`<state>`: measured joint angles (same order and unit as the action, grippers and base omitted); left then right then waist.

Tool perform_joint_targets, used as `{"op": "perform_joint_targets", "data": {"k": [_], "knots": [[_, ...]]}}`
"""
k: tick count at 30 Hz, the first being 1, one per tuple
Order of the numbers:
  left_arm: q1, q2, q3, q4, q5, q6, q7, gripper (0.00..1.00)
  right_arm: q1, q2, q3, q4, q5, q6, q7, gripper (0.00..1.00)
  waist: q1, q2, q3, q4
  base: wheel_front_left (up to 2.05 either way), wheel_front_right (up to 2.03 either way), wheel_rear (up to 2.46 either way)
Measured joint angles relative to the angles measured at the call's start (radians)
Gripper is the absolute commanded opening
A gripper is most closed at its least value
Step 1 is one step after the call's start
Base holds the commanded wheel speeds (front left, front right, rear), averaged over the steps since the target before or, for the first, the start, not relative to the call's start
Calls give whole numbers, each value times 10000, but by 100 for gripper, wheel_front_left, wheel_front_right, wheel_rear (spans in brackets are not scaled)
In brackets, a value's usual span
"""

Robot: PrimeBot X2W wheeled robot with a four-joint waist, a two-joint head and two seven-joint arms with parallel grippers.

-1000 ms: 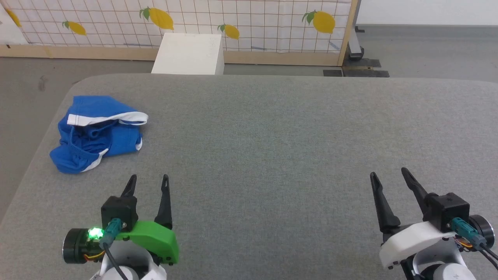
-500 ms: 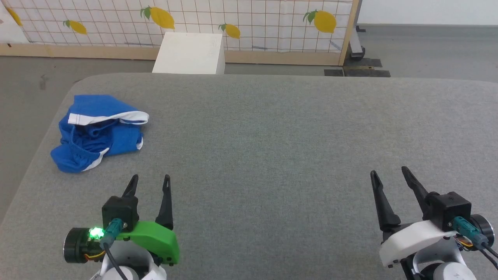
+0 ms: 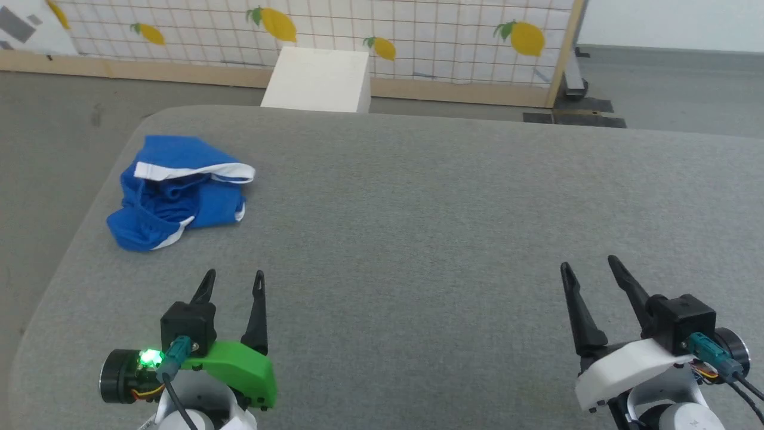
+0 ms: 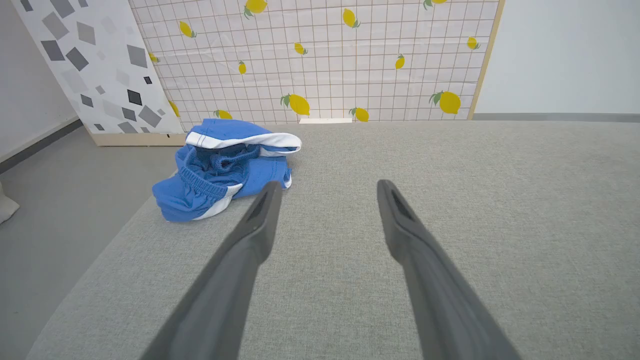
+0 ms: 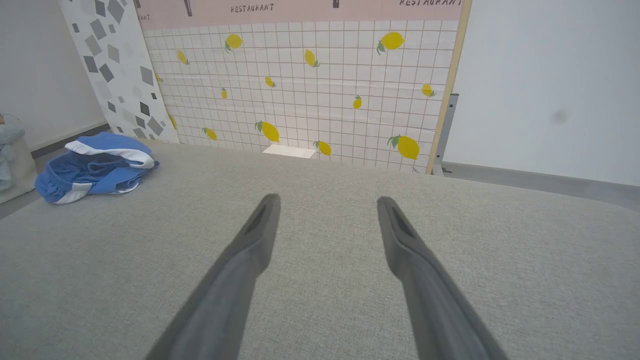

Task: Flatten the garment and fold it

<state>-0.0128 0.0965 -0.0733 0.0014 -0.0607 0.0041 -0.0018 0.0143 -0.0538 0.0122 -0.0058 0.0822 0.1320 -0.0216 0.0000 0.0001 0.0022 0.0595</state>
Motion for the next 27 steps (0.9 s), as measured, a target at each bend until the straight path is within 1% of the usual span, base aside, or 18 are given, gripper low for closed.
{"op": "perform_joint_targets", "data": {"k": [5, 6, 27], "knots": [[-12, 71, -63, 98, -21, 31, -15, 100, 54, 2, 100, -19, 71, 0, 40, 100, 0, 0, -62, 425, 0, 0, 0], [-19, 109, -98, 151, -23, 69, -48, 100, 116, 2, 123, -27, 73, 0, 54, 100, 0, 0, -112, 733, 0, 0, 0], [-154, 385, -453, 376, -213, 251, -353, 100, 532, 15, 472, -290, 508, 0, 230, 100, 0, -1, -335, 3189, 0, 0, 0]]}}
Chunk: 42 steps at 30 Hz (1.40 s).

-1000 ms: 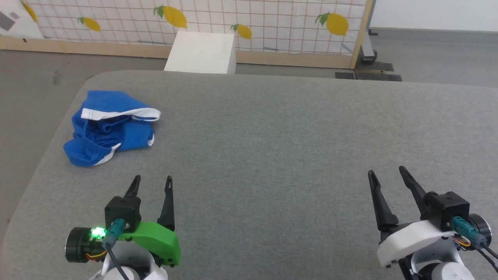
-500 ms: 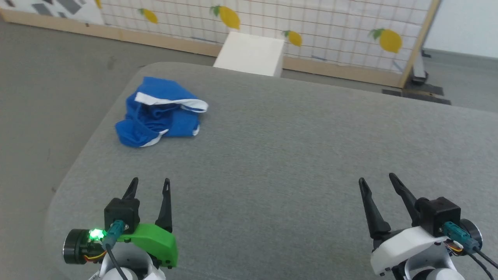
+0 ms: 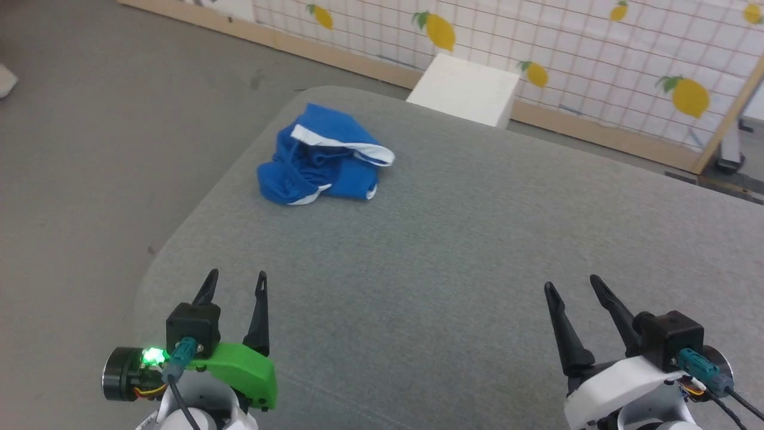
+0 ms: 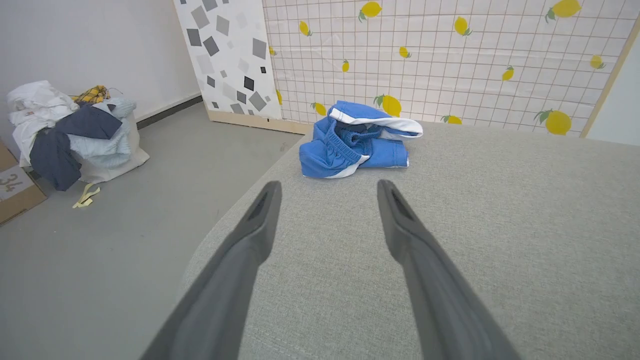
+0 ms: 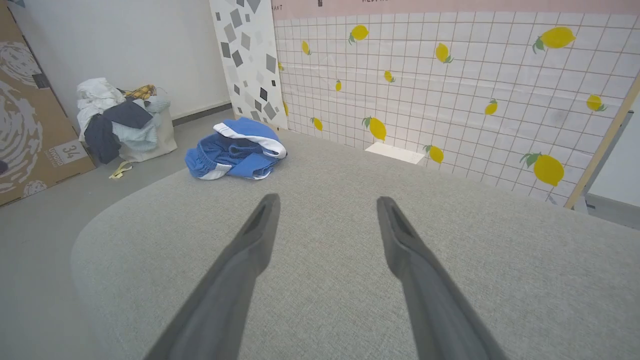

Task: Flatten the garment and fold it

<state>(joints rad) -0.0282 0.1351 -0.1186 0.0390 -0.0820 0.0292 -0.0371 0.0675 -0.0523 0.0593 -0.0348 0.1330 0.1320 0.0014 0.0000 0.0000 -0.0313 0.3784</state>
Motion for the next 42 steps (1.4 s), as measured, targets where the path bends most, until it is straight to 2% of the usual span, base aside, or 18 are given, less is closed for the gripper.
{"op": "perform_joint_targets", "data": {"k": [9, 17, 33, 39, 42], "knots": [[-64, 88, -69, 136, -29, 71, -98, 100, 45, 10, 127, -71, 25, 0, 75, 100, 0, 0, -14, 687, 0, 0, 0], [-102, 176, -190, 171, -29, 142, -190, 100, 174, 10, 148, -96, 23, 0, 75, 100, 0, 0, -81, 899, 0, 0, 0], [-106, 276, -242, 167, -75, 224, -261, 100, 368, 10, 213, -115, 2, 0, 79, 100, 0, 0, -83, 812, 0, 0, 0], [-173, 441, -215, -36, -169, 222, -69, 100, 345, 12, 194, -301, -82, 0, 119, 100, 0, 0, 167, 633, 0, 0, 0], [-436, 616, -190, -174, -251, 86, 59, 100, 277, 12, 130, -443, -174, 0, 178, 100, 0, 0, 372, 454, 0, 0, 0]]}}
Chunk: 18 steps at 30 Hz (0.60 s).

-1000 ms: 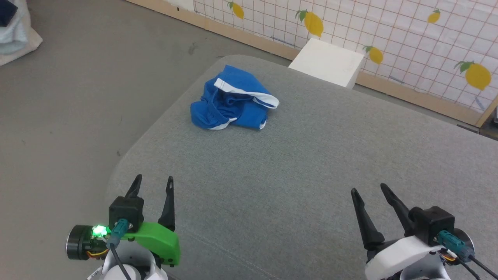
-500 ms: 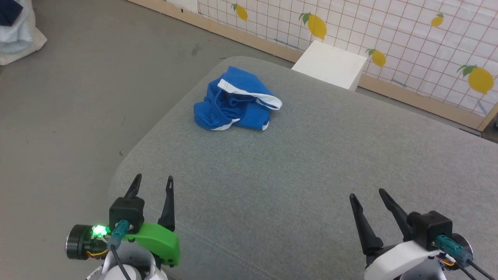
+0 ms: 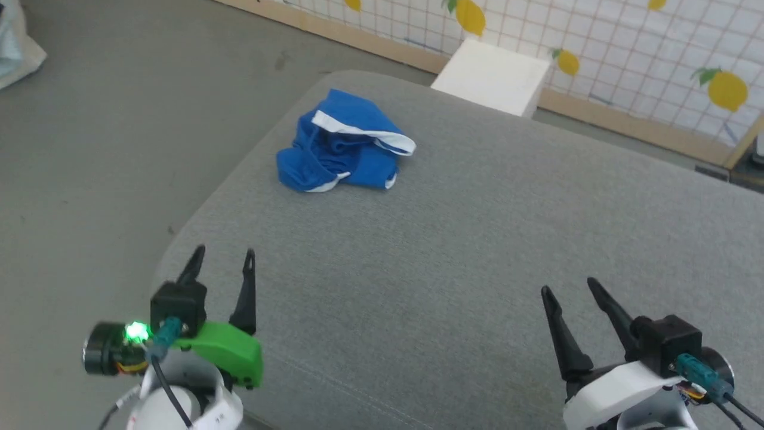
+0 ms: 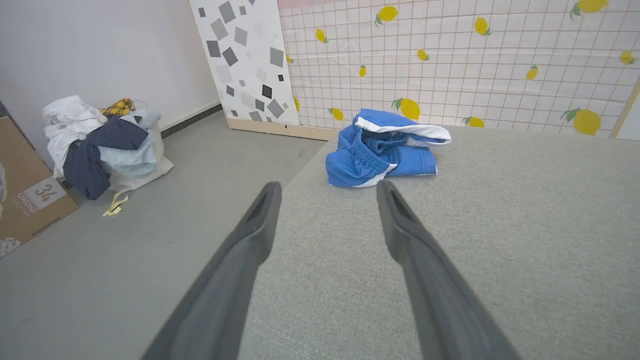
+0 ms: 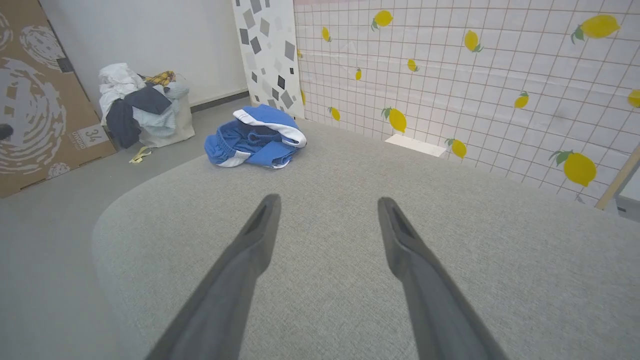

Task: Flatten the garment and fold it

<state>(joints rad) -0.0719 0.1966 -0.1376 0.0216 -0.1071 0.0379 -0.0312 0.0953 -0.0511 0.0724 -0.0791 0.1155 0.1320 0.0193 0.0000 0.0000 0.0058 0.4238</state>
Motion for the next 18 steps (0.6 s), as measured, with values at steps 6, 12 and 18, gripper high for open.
{"op": "perform_joint_targets", "data": {"k": [6, 12, 18], "knots": [[-1256, 575, 100, -165, -222, -614, 453, 100, -350, -21, -127, -571, -447, 0, 209, 100, 0, 0, 708, -440, 0, 0, 0], [-3289, 1457, 299, -2, -779, -1296, 1440, 100, -769, -339, -213, -1306, -577, 0, 345, 100, 0, 0, 1748, -937, 0, 0, 0], [-5961, 2920, 161, 813, -1837, -1609, 2949, 100, -1098, -633, -368, -1891, -635, 0, 382, 100, 1, 0, 2951, -1515, 0, 0, 0]]}}
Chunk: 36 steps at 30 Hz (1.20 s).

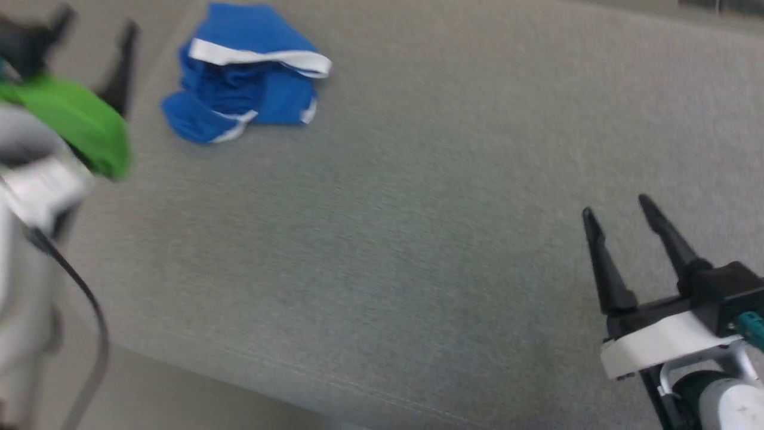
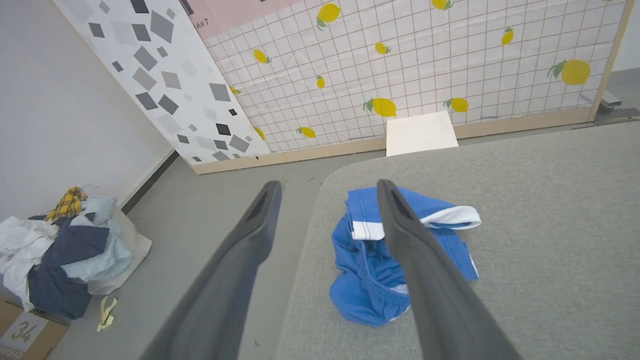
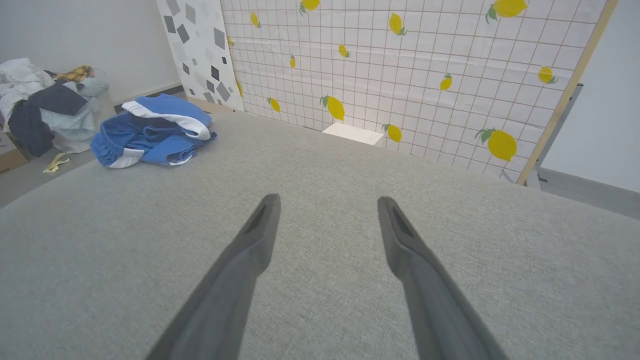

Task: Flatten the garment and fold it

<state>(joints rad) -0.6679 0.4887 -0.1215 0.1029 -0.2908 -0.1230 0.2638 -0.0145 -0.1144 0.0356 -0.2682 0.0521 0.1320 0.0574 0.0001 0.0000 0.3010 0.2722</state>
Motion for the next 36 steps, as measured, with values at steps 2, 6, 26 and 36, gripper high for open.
{"op": "perform_joint_targets", "data": {"k": [2, 6, 26, 36], "knots": [[-919, 807, -510, 362, -403, -4, 635, 100, -110, -40, -88, -192, -2, 0, -17, 100, 1, 0, 438, -225, 0, 0, 0], [-2407, 2113, -1588, 1120, -1779, -38, 1873, 100, -290, -42, -144, -430, -21, 0, -121, 100, 1, 0, 1224, -642, 0, 0, 0], [-4547, 4134, -1971, 4796, -4707, -65, 5313, 100, -686, 445, -27, 35, -140, 0, -1197, 100, 1, 0, 4064, -3085, 0, 0, 0], [-4526, 4301, -2418, 5087, -4928, -71, 3990, 0, -782, 543, 38, 316, -326, 2, -1283, 100, -1, 0, 4144, -3436, 0, 0, 0]]}}
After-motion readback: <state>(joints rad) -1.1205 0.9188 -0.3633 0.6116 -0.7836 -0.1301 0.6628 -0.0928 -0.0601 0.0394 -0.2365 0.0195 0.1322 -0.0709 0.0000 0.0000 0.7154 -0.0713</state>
